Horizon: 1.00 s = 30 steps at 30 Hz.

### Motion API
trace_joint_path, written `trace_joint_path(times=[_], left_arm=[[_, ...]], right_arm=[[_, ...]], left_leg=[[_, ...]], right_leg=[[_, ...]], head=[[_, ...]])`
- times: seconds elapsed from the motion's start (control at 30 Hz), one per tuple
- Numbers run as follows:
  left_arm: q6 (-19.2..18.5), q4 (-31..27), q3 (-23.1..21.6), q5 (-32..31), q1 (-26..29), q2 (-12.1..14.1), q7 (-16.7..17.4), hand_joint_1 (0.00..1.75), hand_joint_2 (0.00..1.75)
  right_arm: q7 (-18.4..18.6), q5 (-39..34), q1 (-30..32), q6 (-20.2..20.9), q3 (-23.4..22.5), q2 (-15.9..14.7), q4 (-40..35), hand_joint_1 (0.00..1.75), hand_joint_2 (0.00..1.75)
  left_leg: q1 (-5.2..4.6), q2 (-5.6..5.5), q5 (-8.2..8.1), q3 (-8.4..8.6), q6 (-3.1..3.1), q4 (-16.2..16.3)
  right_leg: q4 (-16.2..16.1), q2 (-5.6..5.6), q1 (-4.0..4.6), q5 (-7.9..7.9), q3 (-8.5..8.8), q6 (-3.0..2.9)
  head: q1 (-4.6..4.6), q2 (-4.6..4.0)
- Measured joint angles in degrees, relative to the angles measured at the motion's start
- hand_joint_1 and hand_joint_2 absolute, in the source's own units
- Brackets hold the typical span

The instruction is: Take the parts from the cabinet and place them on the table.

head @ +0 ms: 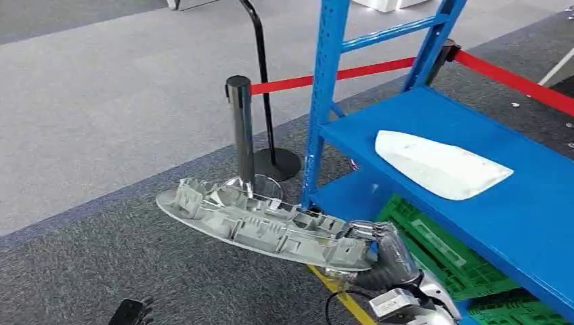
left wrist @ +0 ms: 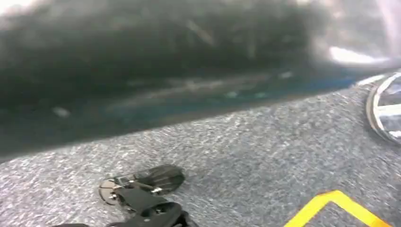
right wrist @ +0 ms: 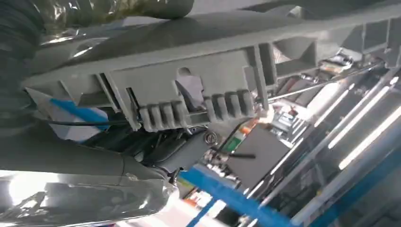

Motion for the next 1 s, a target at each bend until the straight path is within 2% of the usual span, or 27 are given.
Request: trace_joint_path(times=[0.03, 0.07, 0.1, 0.13, 0.17, 0.2, 0.23, 0.27, 0.3, 0.33, 0.37, 0.4, 0.43, 0.47, 0.53, 0.57, 0.6, 0.63, 0.7, 0.73, 0.77, 0.8, 0.83, 0.87, 0.9, 0.93, 1.0], left_arm=[[0.0, 0.0, 0.0, 0.0, 0.0, 0.0, 0.0, 0.00, 0.00], [0.0, 0.0, 0.0, 0.0, 0.1, -0.1, 0.0, 0.00, 0.00], [0.1, 0.0, 0.0, 0.1, -0.1, -0.1, 0.0, 0.00, 0.00], [0.1, 0.0, 0.0, 0.1, -0.4, -0.1, -0.1, 0.00, 0.00], [0.1, 0.0, 0.0, 0.3, -0.4, -0.1, -0.2, 0.00, 0.00], [0.1, 0.0, 0.0, 0.6, -0.4, -0.1, -0.2, 0.00, 0.00], [0.1, 0.0, 0.1, 0.7, -0.3, -0.1, -0.2, 0.00, 0.00], [0.2, 0.0, 0.1, 0.7, -0.1, 0.0, -0.2, 0.00, 0.00], [0.3, 0.0, 0.1, 0.9, 0.1, 0.0, -0.2, 0.00, 0.00], [0.5, 0.0, 0.1, 0.9, 0.3, 0.0, -0.2, 0.00, 0.00], [0.8, 0.0, 0.1, 0.9, 0.3, 0.0, -0.2, 0.00, 0.00], [1.0, 0.0, 0.2, 1.1, 0.4, 0.0, -0.2, 0.00, 0.00], [1.0, 0.0, 0.2, 1.1, 0.4, 0.1, -0.1, 0.00, 0.00], [1.1, 0.0, 0.2, 1.2, 0.6, 0.2, -0.1, 0.00, 0.00], [1.1, 0.0, 0.3, 1.2, 1.2, 0.4, -0.1, 0.00, 0.00], [1.1, 0.0, 0.3, 1.2, 1.3, 0.4, -0.1, 0.00, 0.00], [1.1, 0.0, 0.3, 1.2, 1.3, 0.3, -0.1, 0.00, 0.00], [1.0, 0.0, 0.3, 1.4, 1.1, 0.3, 0.0, 0.00, 0.00], [0.6, 0.0, 0.6, 1.5, 1.0, 0.3, 0.0, 0.00, 0.00], [0.3, 0.0, 0.6, 1.6, 1.1, 0.2, 0.0, 0.00, 0.00], [0.0, 0.0, 0.8, 2.2, 1.2, 0.1, -0.2, 0.00, 0.00], [0.0, 0.0, 1.1, 2.8, 1.2, -0.1, -0.3, 0.00, 0.00], [0.0, 0.0, 1.3, 3.2, 1.2, -0.2, -0.3, 0.00, 0.00], [0.2, 0.0, 1.5, 3.4, 1.1, -0.2, -0.3, 0.00, 0.00], [0.3, 0.0, 1.6, 3.6, 1.0, -0.3, -0.3, 0.00, 0.00], [0.5, 0.0, 1.6, 3.6, 0.7, -0.3, -0.3, 0.00, 0.00], [0.7, 0.0, 1.9, 3.7, 0.7, -0.3, -0.2, 0.00, 0.00]], right_arm=[[0.0, 0.0, -0.1, 0.0, 0.0, 0.0, 0.0, 1.64, 1.75], [0.0, 0.0, -0.4, 0.3, 0.0, 0.0, 0.2, 1.64, 1.75], [0.0, -0.2, -0.5, 0.4, 0.0, 0.0, 0.3, 1.64, 1.75], [0.0, -0.3, -0.5, 0.5, 0.1, 0.0, 0.4, 1.64, 1.75], [0.0, -0.3, -0.6, 0.7, 0.1, 0.0, 0.6, 1.64, 1.75], [0.1, -0.3, -0.6, 1.0, 0.1, 0.0, 0.9, 1.64, 1.75], [0.1, -0.3, -0.6, 1.3, 0.2, 0.0, 1.2, 1.64, 1.75], [0.2, -0.3, -0.7, 1.5, 0.2, 0.0, 1.4, 1.64, 1.75], [0.2, -0.3, -0.8, 1.5, 0.4, 0.0, 1.6, 1.64, 1.75], [0.2, -0.3, -1.1, 1.6, 0.5, 0.0, 1.7, 1.64, 1.75], [0.1, -0.4, -1.2, 1.6, 0.7, 0.0, 1.7, 1.64, 1.75], [0.1, -0.4, -1.6, 1.6, 0.8, 0.0, 1.9, 1.64, 1.75], [0.0, -0.4, -1.9, 1.6, 0.9, 0.1, 1.9, 1.64, 1.75], [0.0, -0.5, -1.9, 1.6, 1.1, 0.1, 2.1, 1.64, 1.75], [0.0, -0.4, -2.1, 1.7, 1.1, 0.1, 2.2, 1.64, 1.75], [0.0, -0.4, -2.2, 1.7, 1.1, 0.2, 2.2, 1.64, 1.75], [0.0, -0.4, -2.2, 1.7, 1.1, 0.3, 2.2, 1.64, 1.75], [0.0, -0.4, -2.3, 1.7, 1.2, 0.3, 2.2, 1.64, 1.75], [0.0, -0.4, -2.3, 1.7, 1.2, 0.3, 2.3, 1.64, 1.75], [0.1, -0.3, -2.2, 1.7, 1.2, 0.3, 2.3, 1.64, 1.75], [0.1, -0.3, -2.1, 1.7, 1.2, 0.3, 2.5, 1.64, 1.75], [0.1, -0.3, -2.1, 1.9, 1.2, 0.3, 2.5, 1.64, 1.75], [0.1, -0.4, -2.1, 2.1, 1.2, 0.3, 2.5, 1.64, 1.75], [0.1, -0.4, -2.1, 2.3, 1.3, 0.3, 2.5, 1.64, 1.75], [0.1, -0.5, -2.1, 2.3, 1.3, 0.3, 2.5, 1.64, 1.75], [0.1, -0.5, -2.0, 2.3, 1.3, 0.3, 2.5, 1.64, 1.75], [0.2, -0.4, -2.0, 2.3, 1.3, 0.3, 2.5, 1.64, 1.75]], left_leg=[[0.22, -0.68, 0.34, 0.32, 0.53, -0.5], [0.47, -1.26, 0.48, 0.38, 0.80, -0.6], [0.55, -1.79, 0.49, 0.34, 1.26, -0.6], [0.54, -2.46, 0.45, 0.32, 1.50, -0.6], [0.45, -3.15, 0.42, 0.33, 1.61, -0.6], [0.36, -3.88, 0.38, 0.36, 1.66, -0.6], [0.29, -4.62, 0.34, 0.45, 1.71, -0.6], [0.25, -5.44, 0.31, 0.56, 1.72, -0.6], [0.25, -6.10, 0.24, 0.70, 1.67, -0.5], [0.25, -7.00, 0.11, 1.01, 1.49, -0.5], [0.29, -7.60, -0.05, 1.21, 1.27, -0.4], [0.07, -8.07, -0.14, 1.02, 0.99, -0.4], [0.24, -8.68, -0.16, 0.55, 0.75, 0.0], [0.51, -9.09, 0.13, 0.31, 0.23, -0.1], [0.61, -10.16, 0.23, 0.23, -0.40, -0.2], [0.68, -9.30, -0.33, 0.22, -0.62, 0.2], [0.41, -6.46, -1.49, -0.50, -0.96, 1.9], [0.50, -4.63, -3.66, -2.55, -1.30, 6.0], [0.77, -3.41, -7.31, -7.18, -1.72, 15.0], [0.92, -3.27, -7.72, -8.63, -1.86, 17.6], [1.01, -3.15, -6.63, -8.54, -1.93, 17.2], [1.04, -2.96, -4.43, -7.27, -1.91, 14.4], [1.03, -2.48, -1.68, -4.79, -1.76, 9.6], [0.92, -1.10, 0.76, -1.85, -1.48, 4.2], [0.43, 1.72, 0.71, -0.14, -1.22, 1.0], [0.09, 1.38, 0.37, 0.10, -0.59, 0.1], [-0.04, 0.43, 0.31, -0.35, -0.07, 0.2]], right_leg=[[0.0, -0.50, -0.03, -0.36, 0.14, 0.49], [1.1, 2.08, -0.29, -1.29, -0.50, 0.72], [4.2, 4.37, -0.39, -3.08, -2.03, 0.65], [9.3, 5.49, -0.38, -5.44, -4.50, 0.69], [14.4, 6.00, -0.36, -7.50, -7.15, 0.76], [18.2, 6.18, -0.30, -8.54, -9.36, 0.76], [19.4, 6.20, -0.30, -7.92, -10.45, 0.67], [17.6, 6.23, -0.29, -5.87, -10.07, 0.56], [14.2, 6.31, -0.29, -3.44, -8.73, 0.44], [7.7, 6.90, -0.33, 0.24, -5.88, 0.18], [2.7, 8.11, -0.40, 2.44, -3.62, 0.02], [1.7, 10.18, -0.61, 1.26, -2.91, -0.06], [0.9, 10.07, -0.65, 1.30, -2.24, -0.06], [1.1, 9.66, -0.37, 1.33, -2.38, -0.16], [0.9, 8.75, -0.40, 1.51, -2.16, -0.66], [0.5, 7.97, -0.71, 1.72, -1.76, -1.10], [0.2, 7.56, -0.62, 1.62, -1.47, -1.49], [0.3, 6.72, -0.50, 1.53, -1.39, -1.82], [0.3, 5.33, -0.34, 1.30, -1.31, -2.04], [0.3, 4.71, -0.30, 1.23, -1.29, -2.09], [0.3, 4.15, -0.29, 1.13, -1.19, -2.03], [0.3, 3.59, -0.26, 1.00, -1.03, -1.91], [0.3, 3.00, -0.26, 0.80, -0.75, -1.81], [0.3, 2.54, -0.24, 0.57, -0.37, -1.53], [0.3, 2.07, 0.03, 0.31, -0.18, -1.20], [0.6, 1.85, 0.39, 0.05, -0.35, -0.78], [0.3, 0.64, 0.45, -0.08, -0.11, -0.43]], head=[[-0.07, 0.00], [0.22, 0.00], [0.32, 0.02], [0.55, 0.00], [0.57, 0.00], [0.56, 0.00], [0.54, 0.00], [0.57, 0.00], [0.57, 0.00], [0.57, 0.00], [0.59, 0.00], [0.50, 0.00], [0.44, 0.02], [0.43, 0.00], [0.41, 0.00], [0.52, 0.02], [-0.05, 0.00], [-0.16, 0.00], [-0.20, 0.00], [-0.22, 0.00], [-0.22, 0.00], [-0.22, 0.00], [-0.22, 0.00], [-0.22, 0.00], [-0.20, 0.00], [-0.31, 0.00], [-0.20, 0.00]])
